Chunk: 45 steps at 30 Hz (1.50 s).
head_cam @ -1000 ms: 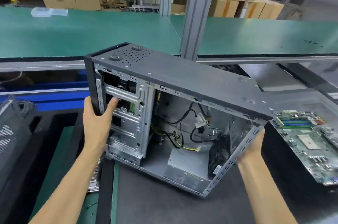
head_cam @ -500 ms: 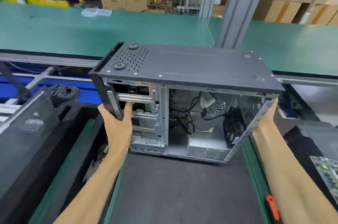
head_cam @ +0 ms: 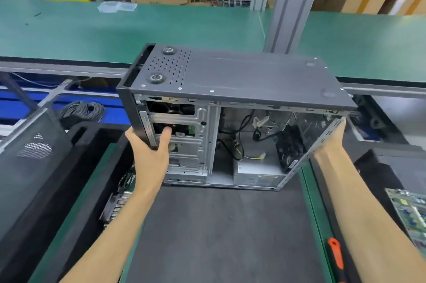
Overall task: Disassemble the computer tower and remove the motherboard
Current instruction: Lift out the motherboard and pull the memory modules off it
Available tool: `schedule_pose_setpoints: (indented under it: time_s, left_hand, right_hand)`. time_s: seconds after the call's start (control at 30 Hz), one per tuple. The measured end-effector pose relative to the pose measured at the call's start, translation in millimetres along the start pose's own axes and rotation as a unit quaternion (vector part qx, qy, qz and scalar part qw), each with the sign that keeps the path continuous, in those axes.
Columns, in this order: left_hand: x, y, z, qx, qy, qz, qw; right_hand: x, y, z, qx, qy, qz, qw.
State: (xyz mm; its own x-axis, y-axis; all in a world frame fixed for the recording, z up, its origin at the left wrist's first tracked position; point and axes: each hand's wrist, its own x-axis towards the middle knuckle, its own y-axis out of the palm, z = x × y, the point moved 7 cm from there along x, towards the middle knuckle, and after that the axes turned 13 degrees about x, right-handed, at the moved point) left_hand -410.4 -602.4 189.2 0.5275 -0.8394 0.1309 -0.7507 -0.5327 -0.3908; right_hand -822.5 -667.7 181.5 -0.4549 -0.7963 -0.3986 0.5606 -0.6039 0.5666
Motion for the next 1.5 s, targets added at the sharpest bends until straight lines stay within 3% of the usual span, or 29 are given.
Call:
schedule_pose_setpoints:
  time_s: [0.17, 0.3, 0.4, 0.47, 0.57, 0.7, 0.83, 0.97, 1.1, 1.2, 1.3, 1.37, 1.5]
  left_hand:
    - [-5, -4, 16, 0.023, -0.013, 0.062, 0.998]
    - [-35, -19, 33, 0.012, -0.059, -0.03, 0.998]
    - [-71, -12, 31, -0.04, -0.06, -0.02, 0.997]
    - [-96, 6, 22, -0.067, -0.066, 0.04, 0.995]
    - [-141, 50, -8, -0.063, -0.072, 0.214, 0.972]
    - [-233, 109, -59, -0.019, -0.043, 0.463, 0.885]
    - [-320, 156, -96, 0.013, -0.009, 0.585, 0.811]
    - [-351, 199, -114, -0.002, -0.027, 0.567, 0.823]
    - [-362, 239, -119, 0.032, -0.035, 0.542, 0.839]
    - [-373, 264, -124, 0.054, -0.014, 0.54, 0.84]
    - [-373, 278, -127, 0.085, 0.001, 0.505, 0.859]
    - [-374, 283, -127, 0.079, -0.011, 0.501, 0.862]
    - [-371, 285, -124, 0.061, -0.013, 0.503, 0.862]
  right_hand:
    - [-30, -12, 13, 0.024, -0.057, 0.111, 0.992]
    - [-78, -53, 16, -0.069, -0.126, 0.107, 0.984]
    - [-125, -85, 13, -0.141, -0.167, 0.084, 0.972]
    - [-154, -105, 15, -0.174, -0.186, 0.078, 0.964]
    - [-187, -137, 34, -0.238, -0.224, 0.061, 0.943]
    - [-215, -184, 87, -0.333, -0.288, -0.001, 0.898]
    - [-222, -254, 145, -0.434, -0.296, -0.101, 0.845]
    - [-218, -316, 187, -0.494, -0.267, -0.178, 0.808]
    - [-189, -345, 213, -0.521, -0.231, -0.174, 0.803]
    - [-156, -360, 224, -0.575, -0.154, -0.169, 0.786]
    - [-128, -370, 225, -0.651, -0.07, -0.158, 0.74]
    - [-116, -371, 229, -0.679, -0.07, -0.156, 0.714]
    - [-103, -368, 235, -0.662, -0.071, -0.157, 0.73]
